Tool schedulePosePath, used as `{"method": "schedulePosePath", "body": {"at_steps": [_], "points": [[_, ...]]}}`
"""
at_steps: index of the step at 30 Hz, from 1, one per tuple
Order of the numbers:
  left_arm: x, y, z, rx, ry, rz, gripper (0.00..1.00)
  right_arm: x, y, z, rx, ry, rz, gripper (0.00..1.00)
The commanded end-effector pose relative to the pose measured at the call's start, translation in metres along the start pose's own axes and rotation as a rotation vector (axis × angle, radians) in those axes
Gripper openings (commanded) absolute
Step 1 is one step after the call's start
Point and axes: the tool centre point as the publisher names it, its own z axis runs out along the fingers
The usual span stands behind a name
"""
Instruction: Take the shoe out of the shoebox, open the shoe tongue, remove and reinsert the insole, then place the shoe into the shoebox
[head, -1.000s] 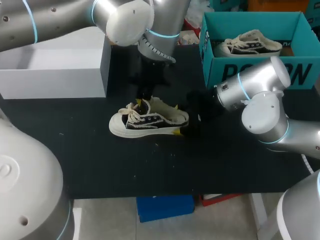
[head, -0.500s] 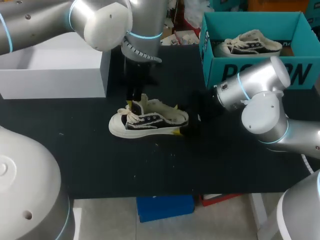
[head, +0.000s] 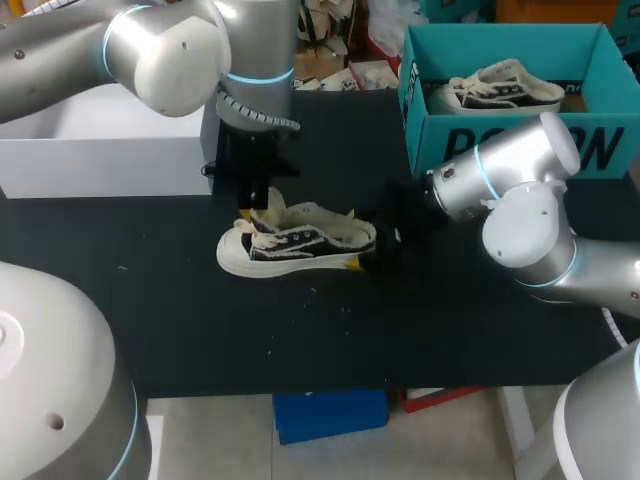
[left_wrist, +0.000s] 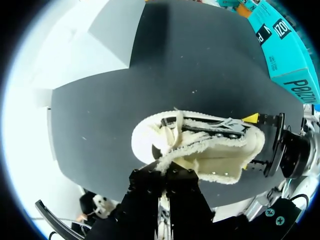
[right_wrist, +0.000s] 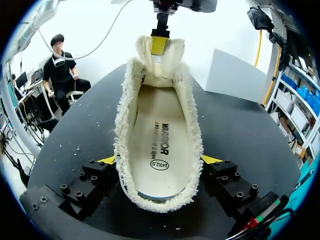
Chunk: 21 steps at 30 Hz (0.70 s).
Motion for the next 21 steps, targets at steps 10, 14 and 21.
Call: {"method": "schedulePosePath", "body": {"at_steps": [10,14,21], "points": [[-0.0149,0.008,0.0074,-0.012,0.057,-0.021,0.0,0.0002,-0.0015,0.0013,0.003,-0.002,0.002,0.0],[-0.015,0.008,0.0076,-0.018,0.052,-0.022,0.0,0.0002,-0.0015,0.0013,0.003,-0.002,0.002,0.0],[-0.0136,0.0064,0.0031,-0.053,0.08,0.043,1.0,0.0002,-0.0015,0.0013,0.003,-0.002,0.002,0.0]]}}
